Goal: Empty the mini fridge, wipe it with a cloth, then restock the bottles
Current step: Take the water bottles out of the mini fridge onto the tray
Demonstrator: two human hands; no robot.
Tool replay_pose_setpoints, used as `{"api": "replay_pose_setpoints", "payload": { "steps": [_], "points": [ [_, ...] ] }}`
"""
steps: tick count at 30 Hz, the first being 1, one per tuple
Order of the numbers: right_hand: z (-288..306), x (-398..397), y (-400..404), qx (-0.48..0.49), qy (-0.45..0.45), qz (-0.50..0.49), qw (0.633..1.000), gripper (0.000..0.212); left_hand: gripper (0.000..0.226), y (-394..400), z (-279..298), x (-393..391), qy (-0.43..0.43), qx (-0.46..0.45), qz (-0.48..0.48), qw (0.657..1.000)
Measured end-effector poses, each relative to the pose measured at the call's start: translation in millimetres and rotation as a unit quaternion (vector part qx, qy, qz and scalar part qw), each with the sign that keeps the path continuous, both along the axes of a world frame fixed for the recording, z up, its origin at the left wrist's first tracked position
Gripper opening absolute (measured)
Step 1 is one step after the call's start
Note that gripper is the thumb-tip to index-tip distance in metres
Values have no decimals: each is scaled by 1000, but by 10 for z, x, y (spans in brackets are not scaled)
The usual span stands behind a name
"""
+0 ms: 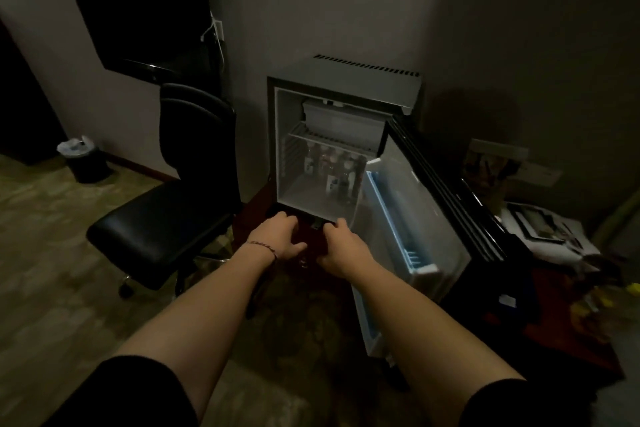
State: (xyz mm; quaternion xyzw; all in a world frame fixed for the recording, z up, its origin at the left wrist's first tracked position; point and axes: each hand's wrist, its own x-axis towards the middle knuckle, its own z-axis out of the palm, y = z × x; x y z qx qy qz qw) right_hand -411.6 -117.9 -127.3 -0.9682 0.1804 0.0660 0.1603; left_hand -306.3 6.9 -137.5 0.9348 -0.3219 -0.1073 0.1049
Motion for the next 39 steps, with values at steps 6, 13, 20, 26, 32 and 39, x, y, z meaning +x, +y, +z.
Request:
{"api": "replay_pose_setpoints", "payload": {
  "steps": [6, 13, 20, 26, 32, 39],
  "points": [
    [-186, 1152, -462, -7, -21, -61, 998, 55, 55, -506, -59, 1203, -13, 2, -32, 999],
    [-229, 2053, -1131, 0, 2, -141, 990, 56, 65, -1376, -165, 2219, -11, 7, -93, 996],
    [-440, 2623, -1667, 96, 28, -241, 965, 51, 72, -2118, -441, 2795, 70, 8, -172, 983],
    [-500, 2914, -1920, 136, 0, -293, 946, 59, 61, -2432, -581, 3234, 105, -11, -239, 965],
    [-645, 3089, -2036, 140, 19, -292, 946, 52, 45, -2513, -720, 3434, 129, -16, -250, 959],
    [-802, 3050, -1935, 149, 12, -302, 941, 54, 35, -2498, -856, 3325, 123, -62, -263, 955]
  ]
}}
